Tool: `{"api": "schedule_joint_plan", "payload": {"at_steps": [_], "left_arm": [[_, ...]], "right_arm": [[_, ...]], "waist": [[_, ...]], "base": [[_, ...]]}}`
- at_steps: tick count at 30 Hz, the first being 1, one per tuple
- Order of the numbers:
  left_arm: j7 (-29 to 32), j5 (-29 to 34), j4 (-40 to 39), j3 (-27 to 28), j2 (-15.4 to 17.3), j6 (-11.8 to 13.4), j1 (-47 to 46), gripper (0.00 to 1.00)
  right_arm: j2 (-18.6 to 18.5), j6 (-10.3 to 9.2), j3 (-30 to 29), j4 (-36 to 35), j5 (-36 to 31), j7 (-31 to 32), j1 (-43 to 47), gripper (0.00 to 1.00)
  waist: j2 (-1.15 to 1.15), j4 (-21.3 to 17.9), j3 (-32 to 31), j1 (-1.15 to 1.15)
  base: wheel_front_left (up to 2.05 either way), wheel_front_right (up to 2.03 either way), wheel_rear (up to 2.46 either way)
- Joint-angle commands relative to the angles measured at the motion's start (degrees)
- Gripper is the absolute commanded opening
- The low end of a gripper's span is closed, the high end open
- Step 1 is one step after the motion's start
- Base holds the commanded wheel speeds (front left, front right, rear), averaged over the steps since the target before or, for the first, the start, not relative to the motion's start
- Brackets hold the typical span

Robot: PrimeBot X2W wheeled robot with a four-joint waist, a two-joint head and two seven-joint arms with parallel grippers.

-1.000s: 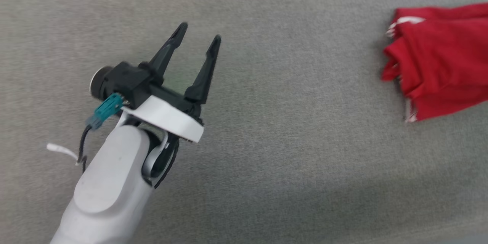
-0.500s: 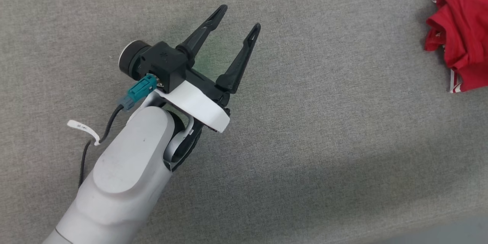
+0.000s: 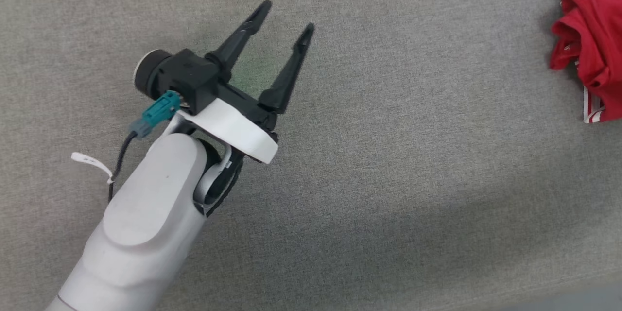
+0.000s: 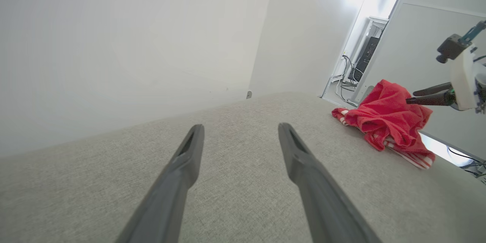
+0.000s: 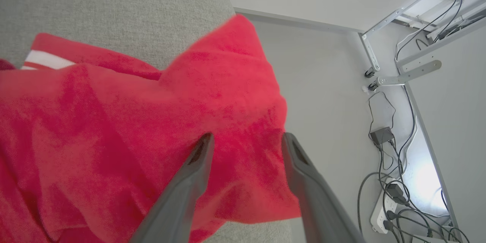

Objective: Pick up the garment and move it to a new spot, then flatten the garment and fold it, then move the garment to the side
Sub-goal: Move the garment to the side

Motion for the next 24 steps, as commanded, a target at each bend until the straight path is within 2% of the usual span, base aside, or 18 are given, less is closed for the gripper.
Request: {"api": "schedule_joint_plan", "payload": {"at_steps": [1, 6, 11, 18, 24], "left_arm": [[-0.3, 0.2, -0.3, 0.9, 0.2, -0.2, 1.1, 1.00], [-0.3, -0.2, -0.4, 3.1, 0.4, -0.2, 3.0, 1.00], [-0.3, -1.3, 0.2, 6.2, 0.4, -0.2, 6.1, 1.00], [-0.3, -3.0, -0.4, 9.8, 0.9, -0.2, 10.1, 1.00], [-0.3, -1.3, -1.2, 12.5, 2.2, -0.2, 13.8, 1.00]], "right_arm": [[-0.3, -0.04, 0.3, 0.0, 0.0, -1.0, -0.8, 1.00], [-0.3, -0.04, 1.1, -0.1, 1.2, -2.3, -0.8, 1.00], [1.2, -0.04, 2.4, -1.6, 3.7, -4.1, 0.9, 1.00], [3.4, -0.04, 4.9, -6.2, 6.7, -9.4, 5.1, 1.00], [5.4, -0.04, 6.0, -9.9, 8.8, -14.4, 9.4, 1.00]], "waist": [[0.00, 0.2, -0.7, 0.00], [0.00, 0.5, -2.4, 0.00], [0.00, 0.9, -5.1, 0.00], [0.00, 1.6, -8.5, 0.00], [0.00, 2.2, -11.4, 0.00]], "base": [[0.00, 0.00, 0.00], [0.00, 0.00, 0.00], [0.00, 0.00, 0.00], [0.00, 0.00, 0.00], [0.00, 0.00, 0.00]]}}
